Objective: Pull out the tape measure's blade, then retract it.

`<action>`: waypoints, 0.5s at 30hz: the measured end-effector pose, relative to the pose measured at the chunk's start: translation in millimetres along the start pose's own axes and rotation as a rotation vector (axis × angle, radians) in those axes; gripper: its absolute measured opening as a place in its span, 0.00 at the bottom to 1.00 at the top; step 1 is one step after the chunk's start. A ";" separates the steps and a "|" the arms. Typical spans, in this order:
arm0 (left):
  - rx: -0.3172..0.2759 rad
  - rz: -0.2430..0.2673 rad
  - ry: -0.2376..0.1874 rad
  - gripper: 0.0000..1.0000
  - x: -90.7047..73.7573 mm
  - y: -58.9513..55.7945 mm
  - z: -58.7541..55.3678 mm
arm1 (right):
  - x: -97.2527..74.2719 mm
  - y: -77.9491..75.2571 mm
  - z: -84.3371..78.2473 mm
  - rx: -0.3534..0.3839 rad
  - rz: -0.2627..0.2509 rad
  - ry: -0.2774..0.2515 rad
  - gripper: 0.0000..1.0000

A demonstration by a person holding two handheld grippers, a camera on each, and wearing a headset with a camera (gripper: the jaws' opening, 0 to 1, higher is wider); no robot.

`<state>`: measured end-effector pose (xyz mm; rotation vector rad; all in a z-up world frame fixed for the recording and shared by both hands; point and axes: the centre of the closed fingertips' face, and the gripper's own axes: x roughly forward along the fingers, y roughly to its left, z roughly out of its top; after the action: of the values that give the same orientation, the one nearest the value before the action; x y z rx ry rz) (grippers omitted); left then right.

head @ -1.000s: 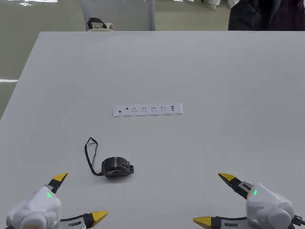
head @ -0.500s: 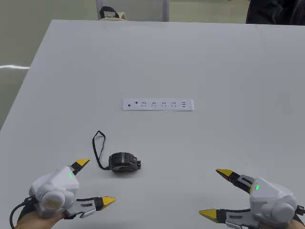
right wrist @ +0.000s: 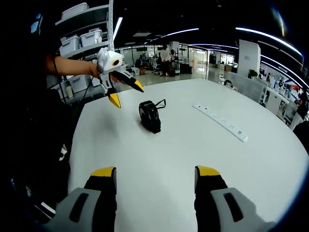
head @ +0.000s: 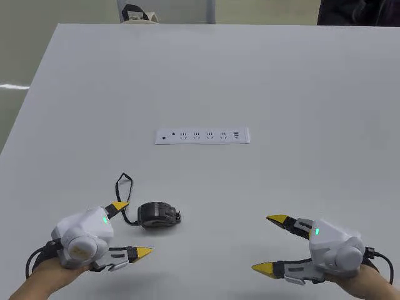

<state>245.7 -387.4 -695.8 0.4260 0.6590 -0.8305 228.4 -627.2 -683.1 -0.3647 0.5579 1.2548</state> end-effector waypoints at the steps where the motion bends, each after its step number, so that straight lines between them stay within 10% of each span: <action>1: 0.010 -0.002 0.008 0.65 2.9 2.5 -0.6 | 3.2 -0.8 -0.4 -0.005 0.007 0.001 0.65; 15: 0.129 -0.080 0.117 0.56 27.3 14.2 -10.8 | 36.7 -6.8 3.7 -0.053 0.074 0.011 0.56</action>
<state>266.5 -387.1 -720.9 0.5708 0.7366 -0.9325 243.2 -598.2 -701.7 -0.3987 0.5527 1.3419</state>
